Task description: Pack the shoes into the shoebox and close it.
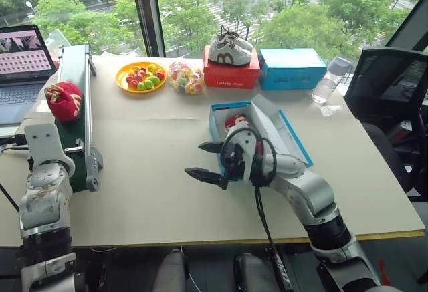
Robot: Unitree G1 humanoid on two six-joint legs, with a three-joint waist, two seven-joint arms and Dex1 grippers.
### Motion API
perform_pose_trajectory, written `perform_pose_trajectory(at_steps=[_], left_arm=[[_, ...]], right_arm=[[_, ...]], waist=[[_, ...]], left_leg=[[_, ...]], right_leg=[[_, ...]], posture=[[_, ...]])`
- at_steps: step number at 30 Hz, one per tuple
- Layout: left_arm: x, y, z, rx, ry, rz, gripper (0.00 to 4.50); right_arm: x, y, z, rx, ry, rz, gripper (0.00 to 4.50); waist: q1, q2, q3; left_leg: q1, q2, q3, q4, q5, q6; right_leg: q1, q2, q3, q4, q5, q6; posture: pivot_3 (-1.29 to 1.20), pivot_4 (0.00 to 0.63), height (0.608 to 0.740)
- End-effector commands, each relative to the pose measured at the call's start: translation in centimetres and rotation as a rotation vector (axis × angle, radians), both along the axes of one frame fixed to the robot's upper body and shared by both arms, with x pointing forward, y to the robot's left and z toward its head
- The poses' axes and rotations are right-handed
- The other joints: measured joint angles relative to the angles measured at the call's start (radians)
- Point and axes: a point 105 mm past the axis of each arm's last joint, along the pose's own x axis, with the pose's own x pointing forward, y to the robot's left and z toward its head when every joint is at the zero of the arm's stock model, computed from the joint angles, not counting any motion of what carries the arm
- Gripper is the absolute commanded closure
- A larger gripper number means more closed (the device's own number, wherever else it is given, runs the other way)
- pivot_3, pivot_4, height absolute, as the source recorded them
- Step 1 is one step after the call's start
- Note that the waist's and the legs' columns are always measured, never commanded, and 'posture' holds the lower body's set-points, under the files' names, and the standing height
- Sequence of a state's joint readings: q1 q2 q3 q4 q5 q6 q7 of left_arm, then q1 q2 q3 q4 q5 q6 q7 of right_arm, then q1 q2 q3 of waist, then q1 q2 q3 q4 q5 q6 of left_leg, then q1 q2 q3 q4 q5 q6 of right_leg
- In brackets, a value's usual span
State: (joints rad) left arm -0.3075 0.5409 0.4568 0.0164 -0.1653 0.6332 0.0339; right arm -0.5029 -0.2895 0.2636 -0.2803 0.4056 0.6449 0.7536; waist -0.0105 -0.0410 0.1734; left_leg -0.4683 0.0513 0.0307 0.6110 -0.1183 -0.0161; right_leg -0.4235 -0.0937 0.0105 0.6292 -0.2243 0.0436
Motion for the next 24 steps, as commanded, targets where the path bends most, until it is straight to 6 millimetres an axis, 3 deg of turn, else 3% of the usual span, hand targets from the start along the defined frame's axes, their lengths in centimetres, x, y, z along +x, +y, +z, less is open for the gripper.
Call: perform_pose_trajectory(at_steps=[1, 17, 21, 24], left_arm=[[-0.4, 0.3, 1.4, 0.026, -0.053, 0.017, 0.03], [0.0, -0.8, -0.7, -0.091, -0.024, -0.004, 0.03], [0.4, -1.4, -0.6, -0.192, -0.073, -0.009, 1.06], [1.0, -2.2, 0.8, -0.270, -0.170, -0.042, 1.86]], right_arm=[[-0.3, 0.0, 0.9, 0.017, -0.039, 0.005, 0.00], [-0.3, -0.4, 1.1, 0.011, -0.044, -0.012, 0.00], [-0.1, -0.6, 1.3, 0.011, -0.048, -0.021, 0.00], [0.1, -0.8, 1.7, 0.018, -0.052, -0.031, 0.00]], waist=[[0.000, 0.000, 0.000], [-0.001, 0.000, 0.000], [0.003, -0.001, 0.000], [0.009, -0.001, 0.000]], left_leg=[[0.000, 0.000, 0.000, 0.000, 0.000, 0.000], [0.000, 0.000, 0.000, 0.000, 0.000, 0.000], [0.000, 0.000, 0.000, 0.001, 0.000, 0.001], [0.001, 0.000, 0.000, 0.001, 0.000, 0.000]], right_leg=[[0.000, 0.000, 0.000, 0.000, 0.000, 0.000], [0.000, 0.000, 0.000, 0.000, 0.000, 0.000], [0.000, 0.000, 0.000, 0.001, 0.000, 0.000], [0.001, 0.000, 0.000, 0.001, 0.000, 0.000]], posture=[[0.00, 0.150, 0.733], [0.00, 0.150, 0.733], [0.00, 0.150, 0.733], [0.00, 0.150, 0.733]])
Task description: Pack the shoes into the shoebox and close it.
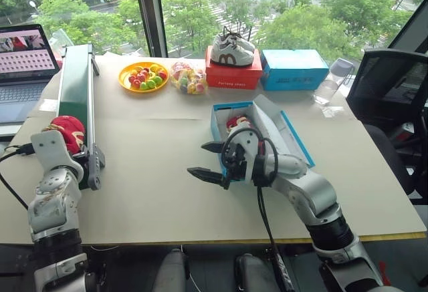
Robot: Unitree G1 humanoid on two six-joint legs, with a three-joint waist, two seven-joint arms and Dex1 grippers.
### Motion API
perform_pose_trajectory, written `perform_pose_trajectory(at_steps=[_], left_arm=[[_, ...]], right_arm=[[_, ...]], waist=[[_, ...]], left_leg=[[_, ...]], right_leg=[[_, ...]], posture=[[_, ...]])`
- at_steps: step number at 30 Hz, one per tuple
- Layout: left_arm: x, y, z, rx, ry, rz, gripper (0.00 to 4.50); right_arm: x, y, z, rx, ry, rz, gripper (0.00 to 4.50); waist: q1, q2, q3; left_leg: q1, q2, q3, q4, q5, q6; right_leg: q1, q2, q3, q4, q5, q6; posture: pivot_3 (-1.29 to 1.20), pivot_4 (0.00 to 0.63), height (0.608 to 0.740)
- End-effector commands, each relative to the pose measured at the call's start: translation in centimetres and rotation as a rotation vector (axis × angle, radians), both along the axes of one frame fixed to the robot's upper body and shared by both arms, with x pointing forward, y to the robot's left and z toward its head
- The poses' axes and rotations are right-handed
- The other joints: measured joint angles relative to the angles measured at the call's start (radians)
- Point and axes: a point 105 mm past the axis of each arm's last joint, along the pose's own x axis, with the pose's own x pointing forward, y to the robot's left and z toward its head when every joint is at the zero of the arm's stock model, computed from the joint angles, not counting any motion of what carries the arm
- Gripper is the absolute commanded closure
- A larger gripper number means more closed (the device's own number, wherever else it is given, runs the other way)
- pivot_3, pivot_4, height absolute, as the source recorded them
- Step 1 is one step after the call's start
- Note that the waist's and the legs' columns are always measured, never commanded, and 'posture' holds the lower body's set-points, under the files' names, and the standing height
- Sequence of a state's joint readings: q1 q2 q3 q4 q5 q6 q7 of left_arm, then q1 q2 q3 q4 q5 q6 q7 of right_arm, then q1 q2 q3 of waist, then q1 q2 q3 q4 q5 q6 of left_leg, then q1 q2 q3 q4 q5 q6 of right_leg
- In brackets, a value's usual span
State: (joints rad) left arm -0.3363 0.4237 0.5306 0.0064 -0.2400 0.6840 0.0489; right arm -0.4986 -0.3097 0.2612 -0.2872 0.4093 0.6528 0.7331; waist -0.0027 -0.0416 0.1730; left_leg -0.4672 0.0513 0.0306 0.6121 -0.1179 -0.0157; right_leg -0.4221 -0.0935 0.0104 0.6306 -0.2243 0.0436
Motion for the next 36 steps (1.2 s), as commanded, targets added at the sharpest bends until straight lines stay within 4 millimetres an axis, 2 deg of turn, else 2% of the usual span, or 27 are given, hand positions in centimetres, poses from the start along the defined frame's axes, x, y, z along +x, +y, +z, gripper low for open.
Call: perform_pose_trajectory(at_steps=[1, 4, 5, 6, 7, 8, 10, 11, 14, 20, 26, 33, 36], left_arm=[[1.0, -1.2, 3.5, -0.078, -0.178, -0.049, 1.86], [1.7, -3.5, 6.3, -0.063, -0.328, -0.161, 1.86], [2.1, -6.5, 8.2, -0.047, -0.421, -0.303, 1.86], [2.0, -8.6, 9.4, -0.037, -0.486, -0.403, 1.86], [1.9, -11.1, 10.0, -0.035, -0.516, -0.514, 1.86], [1.8, -12.6, 10.2, -0.034, -0.529, -0.581, 1.86], [1.3, -16.4, 9.4, -0.103, -0.513, -0.742, 1.86], [0.9, -18.7, 9.1, -0.135, -0.502, -0.838, 1.86], [-0.2, -22.1, 8.9, -0.191, -0.488, -0.986, 1.86], [-0.8, -25.1, 9.0, -0.239, -0.484, -1.097, 1.86], [-0.9, -26.6, 8.8, -0.253, -0.467, -1.170, 1.86], [-0.9, -27.1, 8.6, -0.244, -0.459, -1.187, 1.86], [-0.6, -26.8, 8.2, -0.222, -0.443, -1.174, 1.90]], right_arm=[[-0.1, -0.3, 1.9, 0.036, -0.054, -0.004, 0.00], [0.2, -0.3, 2.1, 0.040, -0.059, -0.014, 0.00], [0.8, -0.5, 2.7, 0.076, -0.042, -0.051, 0.00], [1.3, -0.6, 3.1, 0.102, -0.028, -0.077, 0.00], [2.1, -1.0, 4.1, 0.178, 0.010, -0.122, 0.00], [2.7, -1.2, 4.7, 0.230, 0.040, -0.149, 0.00], [5.1, -2.3, 6.8, 0.471, 0.237, -0.254, 0.00], [6.0, -2.6, 7.0, 0.556, 0.354, -0.293, 0.00], [6.4, -2.3, 7.1, 0.650, 0.538, -0.287, 0.00], [5.5, -1.2, 8.8, 0.782, 0.737, -0.189, 0.00], [4.8, -0.5, 8.4, 0.720, 0.744, -0.206, 0.00], [5.0, -0.9, 8.3, 0.721, 0.738, -0.239, 0.00], [5.2, -1.1, 8.1, 0.714, 0.738, -0.265, 0.68]], waist=[[0.002, 0.000, 0.000], [0.002, -0.001, 0.000], [0.002, -0.001, 0.000], [0.003, -0.001, 0.000], [0.006, -0.001, 0.000], [0.008, -0.001, 0.000], [0.009, -0.001, 0.000], [0.009, -0.001, 0.000], [0.006, -0.001, 0.000], [-0.010, 0.000, 0.000], [-0.013, 0.000, 0.000], [-0.014, 0.000, 0.000], [-0.013, 0.000, 0.000]], left_leg=[[0.000, 0.000, 0.000, 0.000, 0.000, 0.000], [0.000, 0.000, 0.000, 0.001, 0.000, -0.001], [-0.001, 0.000, 0.000, 0.001, 0.001, -0.001], [-0.001, 0.000, 0.000, 0.001, 0.001, -0.001], [-0.002, 0.000, 0.000, 0.001, 0.001, 0.000], [-0.003, 0.000, 0.000, 0.001, 0.002, 0.000], [-0.003, 0.000, 0.000, 0.002, 0.002, -0.001], [-0.003, 0.000, 0.000, 0.002, 0.002, -0.001], [-0.001, 0.001, 0.000, 0.002, 0.005, 0.005], [-0.003, 0.001, 0.000, 0.001, 0.006, 0.006], [-0.003, 0.000, -0.001, 0.001, 0.006, 0.007], [-0.003, 0.000, -0.001, 0.001, 0.006, 0.007], [-0.003, 0.000, -0.001, 0.001, 0.006, 0.007]], right_leg=[[0.000, 0.000, 0.000, 0.000, 0.000, 0.000], [0.000, 0.000, 0.000, 0.000, 0.000, 0.000], [0.000, 0.000, 0.000, 0.000, 0.000, 0.000], [0.000, 0.000, 0.000, -0.001, 0.000, 0.000], [-0.001, 0.000, 0.000, -0.001, 0.000, 0.000], [-0.001, 0.000, 0.000, -0.001, 0.001, 0.001], [0.000, 0.000, 0.000, -0.001, 0.001, 0.001], [0.000, 0.000, 0.001, -0.001, 0.001, 0.001], [0.001, 0.001, 0.001, 0.000, 0.001, 0.001], [-0.001, 0.002, 0.002, 0.001, 0.001, 0.001], [-0.001, 0.002, 0.002, 0.001, 0.001, 0.001], [-0.001, 0.002, 0.002, 0.000, 0.001, 0.001], [0.000, 0.002, 0.002, 0.000, 0.001, 0.001]], posture=[[0.00, 0.150, 0.733], [0.00, 0.150, 0.733], [0.00, 0.150, 0.733], [0.00, 0.150, 0.733], [0.00, 0.150, 0.733], [0.00, 0.150, 0.733], [0.00, 0.150, 0.733], [0.00, 0.150, 0.733], [0.00, 0.150, 0.733], [0.00, 0.150, 0.733], [0.00, 0.150, 0.733], [0.00, 0.150, 0.733], [0.00, 0.150, 0.733]])
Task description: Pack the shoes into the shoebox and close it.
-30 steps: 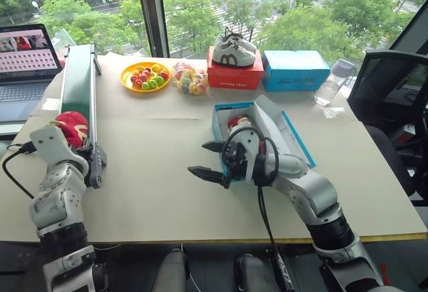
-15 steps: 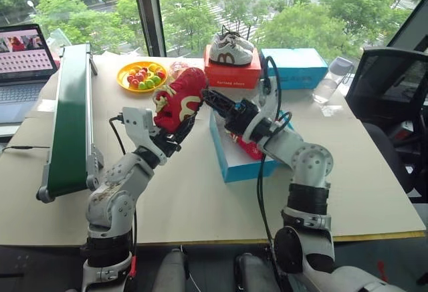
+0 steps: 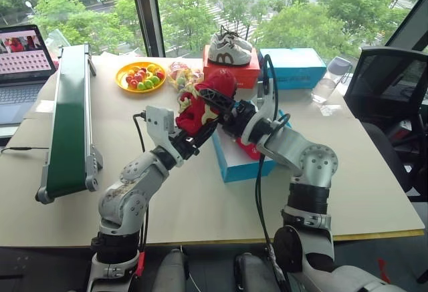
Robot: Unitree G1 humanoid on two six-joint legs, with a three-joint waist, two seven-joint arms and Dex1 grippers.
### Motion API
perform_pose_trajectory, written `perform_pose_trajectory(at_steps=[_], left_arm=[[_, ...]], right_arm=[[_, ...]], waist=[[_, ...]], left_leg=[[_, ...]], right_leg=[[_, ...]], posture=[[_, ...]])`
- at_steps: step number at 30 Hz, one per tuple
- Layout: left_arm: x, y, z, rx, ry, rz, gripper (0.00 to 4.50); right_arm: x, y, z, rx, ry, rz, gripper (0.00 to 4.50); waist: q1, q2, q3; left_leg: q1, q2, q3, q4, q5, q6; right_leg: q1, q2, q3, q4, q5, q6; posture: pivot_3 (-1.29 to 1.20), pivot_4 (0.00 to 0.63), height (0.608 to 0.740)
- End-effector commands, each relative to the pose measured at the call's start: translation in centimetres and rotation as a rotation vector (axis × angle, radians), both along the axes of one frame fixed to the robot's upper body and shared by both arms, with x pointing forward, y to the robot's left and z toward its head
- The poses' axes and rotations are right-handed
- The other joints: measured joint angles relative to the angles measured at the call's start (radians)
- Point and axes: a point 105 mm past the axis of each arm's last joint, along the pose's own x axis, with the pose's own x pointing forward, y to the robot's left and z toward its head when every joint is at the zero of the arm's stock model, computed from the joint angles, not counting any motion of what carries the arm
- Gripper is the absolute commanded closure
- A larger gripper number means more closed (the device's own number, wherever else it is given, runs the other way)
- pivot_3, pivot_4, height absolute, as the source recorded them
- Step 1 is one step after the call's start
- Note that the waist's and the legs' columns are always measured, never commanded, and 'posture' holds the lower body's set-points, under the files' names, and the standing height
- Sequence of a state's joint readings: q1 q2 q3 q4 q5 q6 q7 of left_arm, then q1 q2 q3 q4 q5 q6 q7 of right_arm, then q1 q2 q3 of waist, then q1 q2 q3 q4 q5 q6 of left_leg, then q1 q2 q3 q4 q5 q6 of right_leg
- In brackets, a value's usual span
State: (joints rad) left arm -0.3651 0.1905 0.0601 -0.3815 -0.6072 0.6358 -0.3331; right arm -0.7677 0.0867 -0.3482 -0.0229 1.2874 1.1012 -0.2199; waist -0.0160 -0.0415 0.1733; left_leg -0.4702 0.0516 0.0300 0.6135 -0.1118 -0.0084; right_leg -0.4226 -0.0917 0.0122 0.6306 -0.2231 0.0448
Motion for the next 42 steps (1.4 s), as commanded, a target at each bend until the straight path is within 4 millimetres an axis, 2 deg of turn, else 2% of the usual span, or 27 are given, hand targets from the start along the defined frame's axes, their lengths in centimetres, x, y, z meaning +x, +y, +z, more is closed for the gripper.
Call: perform_pose_trajectory(at_steps=[1, 7, 10, 12, 13, 15, 18, 21, 23, 25, 31, 36, 42], left_arm=[[-0.2, -0.3, 1.0, 0.017, -0.053, -0.011, 1.90], [0.2, -0.3, 0.0, 0.076, -0.039, 0.009, 1.90], [0.1, -0.4, -0.2, 0.092, -0.045, 0.009, 1.90], [0.0, -0.5, -0.5, 0.113, -0.044, 0.008, 0.96], [0.0, -0.5, -0.6, 0.125, -0.042, 0.008, 0.76], [-0.3, -0.6, -1.2, 0.152, -0.025, -0.012, 0.02], [-0.9, 0.2, -1.9, 0.174, 0.002, -0.032, 0.02], [-1.2, 0.9, -2.9, 0.242, 0.014, -0.034, 0.02], [-1.2, 1.3, -3.3, 0.268, 0.020, -0.033, 0.02], [-1.3, 1.1, -3.4, 0.270, 0.021, -0.044, 0.02], [-1.5, 0.5, -3.8, 0.257, 0.031, -0.053, 0.02], [-1.6, 0.4, -4.1, 0.246, 0.042, -0.042, 0.02], [-1.5, 0.3, -4.4, 0.228, 0.053, -0.031, 0.02]], right_arm=[[-0.6, 0.0, 1.7, 0.038, -0.062, 0.000, 1.06], [-0.8, 0.3, 1.7, 0.024, -0.077, 0.011, 3.02], [-0.8, 0.4, 1.6, 0.021, -0.073, 0.015, 3.70], [-0.9, 0.4, 1.7, 0.032, -0.076, 0.018, 3.71], [-0.8, 0.3, 1.9, 0.040, -0.080, 0.014, 3.71], [-0.2, -0.5, 2.5, 0.052, -0.098, -0.042, 3.71], [1.8, -3.4, 3.5, -0.024, -0.163, -0.194, 3.71], [3.1, -5.1, 3.0, -0.248, -0.221, -0.242, 3.71], [3.8, -6.1, 2.0, -0.421, -0.224, -0.237, 3.71], [4.0, -7.2, 0.0, -0.658, -0.214, -0.164, 3.71], [4.1, -9.4, -3.7, -0.934, -0.135, -0.016, 3.71], [4.4, -9.5, -5.9, -1.046, -0.118, 0.080, 3.71], [4.8, -7.6, -9.9, -1.189, -0.096, 0.245, 3.71]], waist=[[0.000, 0.000, 0.000], [0.000, 0.000, 0.000], [0.001, 0.000, 0.000], [0.000, 0.000, 0.000], [0.000, 0.000, 0.000], [0.000, 0.000, 0.000], [-0.001, 0.000, 0.000], [0.004, 0.001, 0.000], [0.004, 0.001, 0.000], [0.002, 0.001, 0.001], [0.000, 0.001, 0.001], [0.001, 0.001, 0.001], [0.002, 0.001, 0.001]], left_leg=[[0.000, 0.000, 0.000, 0.000, 0.000, 0.000], [0.000, 0.000, 0.000, 0.000, 0.000, 0.000], [0.000, 0.000, 0.000, 0.000, 0.000, 0.000], [0.000, 0.000, 0.000, 0.000, 0.000, 0.000], [0.000, 0.000, 0.000, 0.000, 0.000, 0.000], [0.000, 0.000, 0.000, 0.000, 0.000, 0.000], [0.000, 0.000, 0.000, -0.001, 0.000, 0.000], [-0.001, 0.000, 0.000, 0.000, 0.000, 0.000], [-0.001, 0.000, 0.000, -0.001, 0.000, 0.000], [-0.001, 0.000, 0.000, -0.001, 0.000, 0.000], [-0.002, 0.000, 0.001, -0.003, -0.001, 0.001], [-0.002, 0.000, 0.001, -0.002, -0.001, 0.002], [-0.002, 0.000, 0.001, -0.001, -0.001, 0.001]], right_leg=[[0.000, 0.000, 0.000, 0.000, 0.000, 0.000], [0.000, 0.000, 0.000, 0.000, 0.000, 0.000], [0.000, 0.000, 0.000, 0.000, 0.000, 0.000], [0.000, 0.000, 0.000, -0.001, 0.000, 0.000], [0.000, 0.000, 0.000, -0.001, 0.000, 0.000], [0.000, 0.000, 0.000, 0.000, 0.000, 0.000], [-0.001, 0.000, 0.000, -0.001, 0.000, 0.000], [-0.001, 0.000, 0.000, -0.001, 0.000, 0.000], [-0.001, -0.001, 0.000, -0.002, 0.000, 0.000], [-0.001, 0.000, 0.000, -0.003, -0.001, -0.001], [-0.002, 0.000, 0.001, -0.003, -0.002, -0.002], [-0.003, 0.000, 0.001, -0.002, -0.002, -0.001], [-0.002, 0.000, 0.001, -0.002, -0.002, -0.001]], posture=[[0.00, 0.150, 0.733], [0.00, 0.150, 0.733], [0.00, 0.150, 0.733], [0.00, 0.150, 0.733], [0.00, 0.150, 0.733], [0.00, 0.150, 0.733], [0.00, 0.150, 0.733], [0.00, 0.150, 0.733], [0.00, 0.150, 0.733], [0.00, 0.150, 0.733], [0.00, 0.150, 0.733], [0.00, 0.150, 0.733], [0.00, 0.150, 0.733]])
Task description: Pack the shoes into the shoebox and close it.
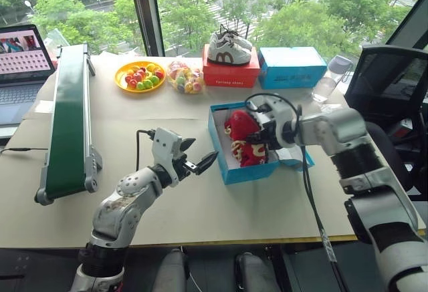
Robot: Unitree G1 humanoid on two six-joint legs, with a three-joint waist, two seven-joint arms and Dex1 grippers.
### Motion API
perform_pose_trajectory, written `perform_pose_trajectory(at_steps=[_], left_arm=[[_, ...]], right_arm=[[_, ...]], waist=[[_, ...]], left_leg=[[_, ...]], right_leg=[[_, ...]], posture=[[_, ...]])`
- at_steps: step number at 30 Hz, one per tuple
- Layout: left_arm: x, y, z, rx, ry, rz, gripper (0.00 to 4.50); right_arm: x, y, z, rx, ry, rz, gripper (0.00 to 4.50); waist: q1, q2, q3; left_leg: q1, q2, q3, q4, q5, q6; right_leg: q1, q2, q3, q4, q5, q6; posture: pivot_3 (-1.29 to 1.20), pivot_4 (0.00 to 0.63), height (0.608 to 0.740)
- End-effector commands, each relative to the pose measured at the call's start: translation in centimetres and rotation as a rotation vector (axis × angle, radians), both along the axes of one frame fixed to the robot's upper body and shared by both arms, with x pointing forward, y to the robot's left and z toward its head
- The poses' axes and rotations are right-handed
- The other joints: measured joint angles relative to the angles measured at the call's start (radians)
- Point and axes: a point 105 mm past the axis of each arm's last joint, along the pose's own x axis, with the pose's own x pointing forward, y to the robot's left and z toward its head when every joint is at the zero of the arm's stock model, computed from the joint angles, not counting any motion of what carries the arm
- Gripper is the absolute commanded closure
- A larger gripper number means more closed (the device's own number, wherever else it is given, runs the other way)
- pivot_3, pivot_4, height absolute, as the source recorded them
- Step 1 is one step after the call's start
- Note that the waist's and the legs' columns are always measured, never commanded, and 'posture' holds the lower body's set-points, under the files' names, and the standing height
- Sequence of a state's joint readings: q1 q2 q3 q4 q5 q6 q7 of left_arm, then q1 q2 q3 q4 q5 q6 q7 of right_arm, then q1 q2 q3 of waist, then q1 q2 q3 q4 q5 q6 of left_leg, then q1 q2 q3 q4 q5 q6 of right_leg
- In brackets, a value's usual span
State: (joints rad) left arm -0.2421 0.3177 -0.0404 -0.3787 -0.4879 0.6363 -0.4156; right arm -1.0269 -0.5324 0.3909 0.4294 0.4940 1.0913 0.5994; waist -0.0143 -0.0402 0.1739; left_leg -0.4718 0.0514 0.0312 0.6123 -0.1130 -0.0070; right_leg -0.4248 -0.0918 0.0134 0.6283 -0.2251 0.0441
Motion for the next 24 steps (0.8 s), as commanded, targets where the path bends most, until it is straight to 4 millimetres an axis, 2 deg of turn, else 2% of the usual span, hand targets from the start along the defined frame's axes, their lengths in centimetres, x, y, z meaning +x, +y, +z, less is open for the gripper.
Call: perform_pose_trajectory(at_steps=[1, 7, 9, 11, 13, 15, 18, 22, 24], left_arm=[[-0.1, -0.5, 0.8, -0.017, -0.045, -0.005, 0.02], [0.0, -1.1, 0.7, -0.024, -0.045, -0.020, 0.02], [0.2, -1.1, 0.8, -0.025, -0.049, -0.017, 0.00], [0.3, -1.1, 0.8, -0.025, -0.051, -0.017, 0.00], [0.3, -1.0, 1.0, -0.024, -0.055, -0.017, 0.00], [0.2, -0.9, 1.0, -0.022, -0.056, -0.018, 0.00], [0.1, -0.9, 0.8, -0.012, -0.052, -0.025, 0.00], [0.1, -0.9, 0.9, -0.005, -0.053, -0.033, 0.00], [0.2, -0.8, 0.9, -0.002, -0.052, -0.036, 0.00]], right_arm=[[0.7, 0.8, -1.5, -0.087, 0.005, 0.073, 3.71], [0.8, 2.0, -4.6, -0.140, 0.084, 0.117, 3.71], [1.3, 1.9, -4.8, -0.123, 0.076, 0.087, 2.90], [1.7, 2.1, -4.5, -0.083, 0.071, 0.065, 2.32], [2.8, 2.3, -2.0, -0.030, 0.010, 0.024, 1.67], [3.5, 2.6, 1.7, 0.048, -0.052, 0.002, 1.00], [3.6, 2.2, 6.7, 0.138, -0.126, -0.012, 1.00], [1.9, 1.0, 10.7, 0.208, -0.161, -0.013, 1.00], [0.6, 0.4, 11.8, 0.244, -0.168, -0.016, 1.00]], waist=[[0.000, 0.000, 0.000], [-0.005, -0.001, -0.002], [-0.008, -0.001, -0.003], [-0.012, -0.001, -0.003], [-0.014, -0.001, -0.004], [-0.015, 0.000, -0.003], [-0.011, 0.004, 0.000], [0.001, 0.005, 0.000], [0.003, 0.005, 0.000]], left_leg=[[0.000, 0.000, 0.000, 0.000, 0.000, 0.000], [0.005, 0.000, 0.000, 0.001, 0.000, 0.000], [0.008, 0.000, 0.000, 0.001, 0.000, -0.001], [0.013, 0.001, 0.000, 0.001, -0.004, -0.007], [0.014, 0.001, 0.000, 0.000, -0.005, -0.008], [0.013, 0.001, 0.000, 0.000, -0.005, -0.008], [0.008, 0.000, 0.001, 0.000, -0.004, -0.008], [0.004, 0.000, 0.000, 0.001, 0.000, -0.001], [0.003, 0.000, 0.000, 0.000, 0.000, -0.001]], right_leg=[[0.000, 0.000, 0.000, 0.000, 0.000, 0.000], [0.004, 0.000, 0.000, 0.001, 0.000, 0.000], [0.006, 0.000, 0.000, 0.001, 0.001, 0.000], [0.008, 0.001, 0.000, 0.002, 0.001, -0.002], [0.008, 0.001, 0.000, 0.002, 0.000, -0.004], [0.007, 0.001, 0.000, 0.002, -0.001, -0.005], [0.002, 0.000, 0.001, 0.003, 0.003, -0.006], [0.000, 0.001, 0.001, 0.003, 0.004, -0.002], [0.000, 0.001, 0.001, 0.002, 0.003, -0.001]], posture=[[0.00, 0.150, 0.733], [0.00, 0.150, 0.733], [0.00, 0.150, 0.733], [0.00, 0.150, 0.733], [0.00, 0.150, 0.733], [0.00, 0.150, 0.733], [0.00, 0.150, 0.733], [0.00, 0.150, 0.733], [0.00, 0.150, 0.733]])
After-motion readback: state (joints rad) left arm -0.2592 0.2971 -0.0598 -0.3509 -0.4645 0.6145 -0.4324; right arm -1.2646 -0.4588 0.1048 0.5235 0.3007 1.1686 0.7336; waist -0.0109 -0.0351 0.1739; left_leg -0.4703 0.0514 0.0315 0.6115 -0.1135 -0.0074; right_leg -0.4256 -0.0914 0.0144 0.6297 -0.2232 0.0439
